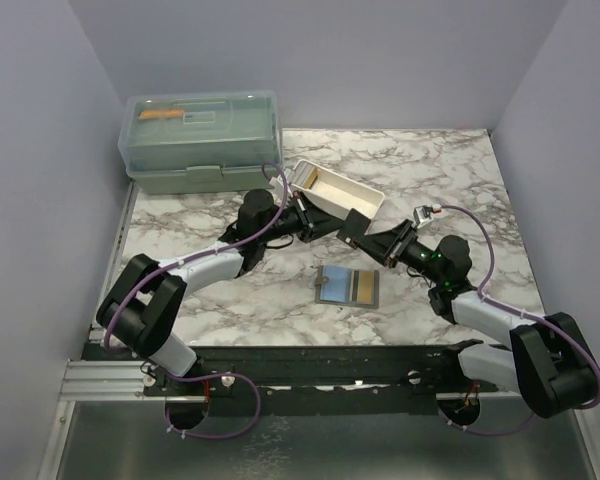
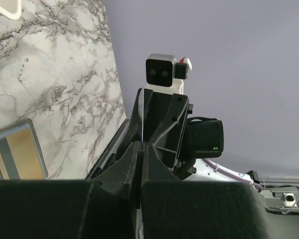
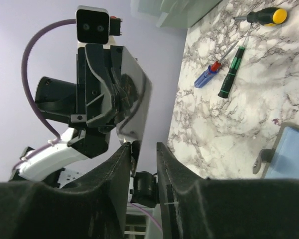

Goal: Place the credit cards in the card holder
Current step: Insert the credit card into the card holder.

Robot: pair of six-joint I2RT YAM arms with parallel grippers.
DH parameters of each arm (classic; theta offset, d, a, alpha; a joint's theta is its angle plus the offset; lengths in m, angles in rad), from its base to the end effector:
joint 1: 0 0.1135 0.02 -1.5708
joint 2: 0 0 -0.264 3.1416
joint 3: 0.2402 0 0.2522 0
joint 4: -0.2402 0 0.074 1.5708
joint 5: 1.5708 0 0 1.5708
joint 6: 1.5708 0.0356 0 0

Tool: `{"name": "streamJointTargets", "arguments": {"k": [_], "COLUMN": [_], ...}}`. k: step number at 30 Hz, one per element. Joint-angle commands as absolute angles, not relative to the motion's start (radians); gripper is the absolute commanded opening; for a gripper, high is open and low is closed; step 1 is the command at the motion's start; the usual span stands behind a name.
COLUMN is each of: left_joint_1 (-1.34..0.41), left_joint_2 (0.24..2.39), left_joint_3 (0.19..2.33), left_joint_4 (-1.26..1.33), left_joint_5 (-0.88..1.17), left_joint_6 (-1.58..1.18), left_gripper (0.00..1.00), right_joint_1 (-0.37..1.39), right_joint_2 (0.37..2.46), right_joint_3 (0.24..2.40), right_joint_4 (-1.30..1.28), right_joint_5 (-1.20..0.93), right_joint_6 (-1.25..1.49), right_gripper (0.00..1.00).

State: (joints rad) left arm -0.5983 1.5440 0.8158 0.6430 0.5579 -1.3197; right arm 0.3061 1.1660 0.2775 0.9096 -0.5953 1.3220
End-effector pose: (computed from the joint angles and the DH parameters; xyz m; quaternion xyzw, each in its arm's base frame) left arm 0.2699 -0.2068 0.2503 -0.0757 0.7283 -0.6488 0.2074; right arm 0.2042 0.0855 0.2061 0.1422 0.6863 0.6375 0.3198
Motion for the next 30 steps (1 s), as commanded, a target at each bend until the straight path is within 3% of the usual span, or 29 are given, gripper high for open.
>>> {"name": "streamJointTargets", "arguments": {"k": [1,5,7,8,10,11,13,16,20,23,30], "left_joint_1": [-0.609,-0.615,-0.613,-0.611,-0.611,-0.611,-0.611,-0.612,-0.639,-0.665,-0.672], "left_joint_2": [1.561,1.578,1.584,1.583,1.580,1.578,1.585,1.633,1.732,1.804,1.856], "left_joint_3": [0.795,0.778,0.763,0.764,0.790,0.799,0.818,0.845,0.902,0.966,1.003], "left_joint_4": [0.694,0.699,0.668,0.615,0.414,0.350,0.233,0.141,0.096,0.007,-0.100], "left_joint_5": [0.560,0.571,0.581,0.582,0.561,0.548,0.526,0.532,0.594,0.597,0.553], "left_joint_6": [-1.321,-1.305,-1.278,-1.250,-1.155,-1.112,-1.046,-1.000,-0.961,-0.895,-0.807], "left_gripper": [0.00,0.00,0.01,0.14,0.49,0.56,0.61,0.58,0.32,0.21,0.11], "right_joint_1": [0.304,0.303,0.302,0.301,0.295,0.295,0.292,0.291,0.291,0.291,0.291], "right_joint_2": [1.181,1.187,1.162,1.141,1.101,1.090,1.094,1.165,1.255,1.273,1.296], "right_joint_3": [0.299,0.276,0.259,0.255,0.284,0.308,0.354,0.452,0.510,0.519,0.509], "right_joint_4": [0.975,0.992,0.920,0.838,0.563,0.413,0.190,-0.085,-0.219,-0.236,-0.239], "right_joint_5": [-0.620,-0.616,-0.611,-0.607,-0.587,-0.566,-0.552,-0.549,-0.650,-0.689,-0.712], "right_joint_6": [1.329,1.334,1.291,1.244,1.101,1.020,0.885,0.724,0.629,0.614,0.591], "right_gripper": [0.26,0.01,0.00,0.00,0.00,0.00,0.00,0.00,0.00,0.00,0.00]}}
